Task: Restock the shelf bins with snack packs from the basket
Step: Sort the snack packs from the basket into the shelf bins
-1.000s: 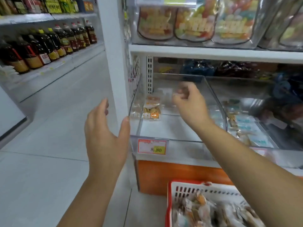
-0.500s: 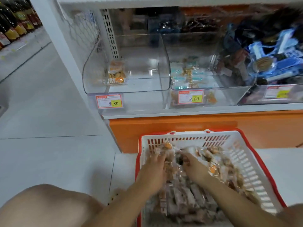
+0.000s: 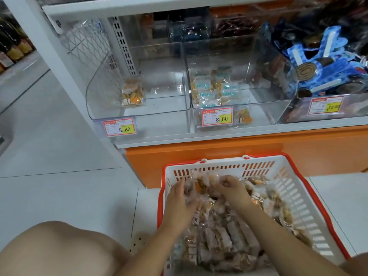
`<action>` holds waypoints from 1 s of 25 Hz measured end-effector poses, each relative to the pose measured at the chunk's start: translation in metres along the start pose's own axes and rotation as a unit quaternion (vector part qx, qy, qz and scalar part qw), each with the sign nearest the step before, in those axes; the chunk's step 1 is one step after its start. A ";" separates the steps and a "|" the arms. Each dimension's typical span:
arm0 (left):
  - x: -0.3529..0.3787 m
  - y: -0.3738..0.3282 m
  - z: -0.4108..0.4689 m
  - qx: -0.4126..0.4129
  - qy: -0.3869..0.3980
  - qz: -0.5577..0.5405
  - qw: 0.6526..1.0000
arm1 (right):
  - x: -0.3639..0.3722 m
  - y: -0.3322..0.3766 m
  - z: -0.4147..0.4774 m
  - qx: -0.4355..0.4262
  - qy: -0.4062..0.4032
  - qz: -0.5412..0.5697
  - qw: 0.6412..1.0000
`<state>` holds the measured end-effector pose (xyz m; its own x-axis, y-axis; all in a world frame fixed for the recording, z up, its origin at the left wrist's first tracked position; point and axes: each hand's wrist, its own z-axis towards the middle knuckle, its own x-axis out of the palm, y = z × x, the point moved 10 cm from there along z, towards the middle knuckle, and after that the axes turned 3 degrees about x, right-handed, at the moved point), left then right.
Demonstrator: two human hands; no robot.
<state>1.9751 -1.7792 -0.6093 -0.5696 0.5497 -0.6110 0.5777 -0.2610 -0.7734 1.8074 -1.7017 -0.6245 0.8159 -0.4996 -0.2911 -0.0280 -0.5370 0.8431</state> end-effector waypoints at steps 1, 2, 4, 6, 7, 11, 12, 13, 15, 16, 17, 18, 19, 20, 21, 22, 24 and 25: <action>-0.002 -0.009 0.001 -0.016 0.012 -0.045 0.999 | -0.008 0.012 -0.009 -0.016 0.025 0.024 0.999; -0.001 -0.017 0.000 -0.037 0.037 -0.090 0.995 | -0.012 0.021 -0.016 -0.026 0.050 0.041 0.998; 0.003 -0.027 -0.005 -0.078 0.082 -0.202 0.973 | -0.016 0.036 -0.027 -0.049 0.075 0.036 0.995; 0.005 -0.035 -0.008 -0.106 0.088 -0.318 0.938 | -0.020 0.045 -0.034 -0.058 0.075 0.058 0.994; 0.006 -0.039 -0.009 -0.117 0.085 -0.360 0.922 | -0.022 0.046 -0.037 -0.053 0.074 0.090 0.992; 0.015 -0.038 -0.013 -0.142 0.086 -0.414 0.895 | -0.024 0.036 -0.044 -0.020 0.074 0.178 0.981; 0.016 -0.039 -0.014 -0.141 0.084 -0.422 0.892 | -0.023 0.034 -0.044 -0.014 0.077 0.184 0.980; 0.015 -0.039 -0.014 -0.141 0.081 -0.427 0.890 | -0.022 0.032 -0.044 -0.010 0.079 0.190 0.979; 0.012 -0.041 -0.016 -0.142 0.077 -0.425 0.891 | -0.019 0.028 -0.042 -0.002 0.080 0.203 0.976; 0.009 -0.043 -0.018 -0.142 0.075 -0.423 0.892 | -0.018 0.029 -0.042 0.000 0.081 0.205 0.975; 0.007 -0.044 -0.019 -0.143 0.073 -0.421 0.893 | -0.016 0.029 -0.043 0.001 0.083 0.207 0.975; 0.006 -0.044 -0.019 -0.142 0.071 -0.422 0.893 | -0.014 0.029 -0.043 0.005 0.084 0.211 0.974; 0.003 -0.043 -0.020 -0.141 0.065 -0.419 0.895 | -0.013 0.028 -0.044 0.008 0.088 0.219 0.972; -0.001 -0.042 -0.020 -0.137 0.053 -0.409 0.900 | -0.010 0.029 -0.046 0.010 0.101 0.231 0.968; -0.009 -0.039 -0.019 -0.130 0.033 -0.389 0.912 | -0.004 0.033 -0.051 0.008 0.125 0.240 0.963; -0.020 -0.038 -0.019 -0.120 0.008 -0.356 0.927 | 0.003 0.037 -0.056 0.006 0.150 0.238 0.960; -0.048 -0.046 -0.019 -0.081 -0.035 -0.300 0.950 | 0.016 0.053 -0.065 -0.015 0.165 0.188 0.968; -0.064 -0.057 -0.020 -0.052 -0.048 -0.289 0.955 | 0.019 0.067 -0.069 -0.040 0.150 0.157 0.975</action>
<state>1.9904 -1.7839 -0.5226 -0.8591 0.5013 -0.1036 0.2026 0.1471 -0.9681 1.8609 -1.7007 -0.5422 0.9070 -0.4029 0.1222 -0.2679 -0.3283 0.9058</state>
